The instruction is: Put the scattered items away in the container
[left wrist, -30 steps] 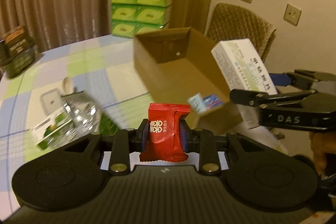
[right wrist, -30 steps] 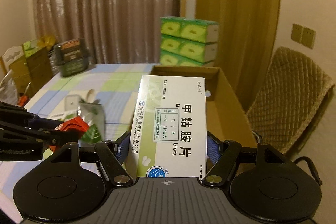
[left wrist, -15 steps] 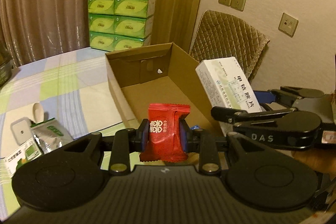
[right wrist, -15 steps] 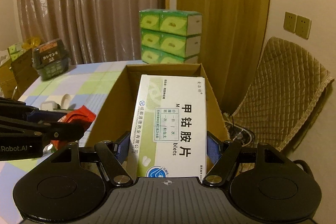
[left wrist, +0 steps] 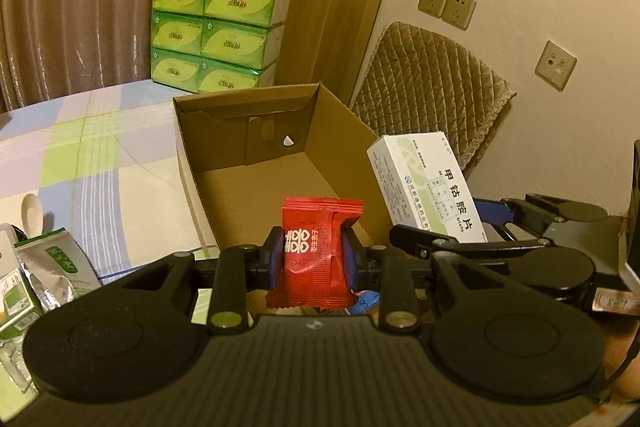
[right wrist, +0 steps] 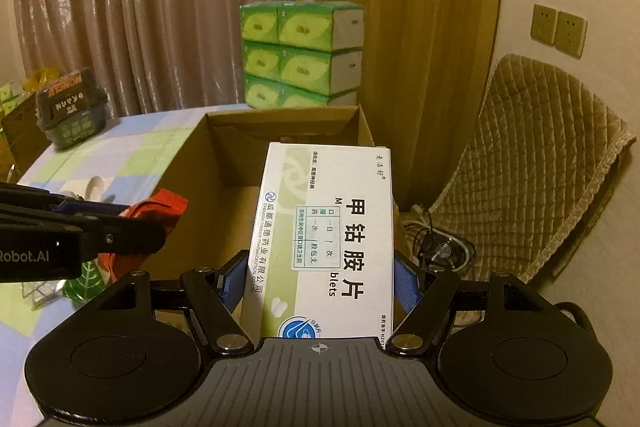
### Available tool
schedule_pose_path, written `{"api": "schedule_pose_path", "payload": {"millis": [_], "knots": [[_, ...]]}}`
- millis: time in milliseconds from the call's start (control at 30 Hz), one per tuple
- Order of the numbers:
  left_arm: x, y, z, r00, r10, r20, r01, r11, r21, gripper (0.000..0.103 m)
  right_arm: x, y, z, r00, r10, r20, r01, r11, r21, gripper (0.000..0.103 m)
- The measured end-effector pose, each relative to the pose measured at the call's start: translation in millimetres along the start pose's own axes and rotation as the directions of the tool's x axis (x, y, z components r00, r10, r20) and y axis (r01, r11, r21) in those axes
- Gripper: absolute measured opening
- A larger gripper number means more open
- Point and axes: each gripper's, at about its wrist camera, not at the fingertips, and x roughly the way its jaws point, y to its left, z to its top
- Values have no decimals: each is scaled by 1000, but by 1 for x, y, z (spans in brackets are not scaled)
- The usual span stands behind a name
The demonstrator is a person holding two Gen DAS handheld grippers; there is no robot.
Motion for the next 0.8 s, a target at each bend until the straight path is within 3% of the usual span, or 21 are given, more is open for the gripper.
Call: {"api": "schedule_pose_path", "payload": {"millis": [300, 767, 800], "knots": [[8, 0, -1, 1000, 27, -1, -27, 1000, 13, 30, 6, -3, -5, 1000, -2, -15, 2, 1000, 9, 69], [-21, 19, -15, 997, 79, 14, -79, 996, -34, 30, 9, 9, -1, 999, 33, 16, -33, 999, -4, 69], [-23, 20, -16, 996, 82, 14, -82, 996, -37, 31, 11, 11, 0, 999, 36, 20, -36, 999, -9, 75]]}}
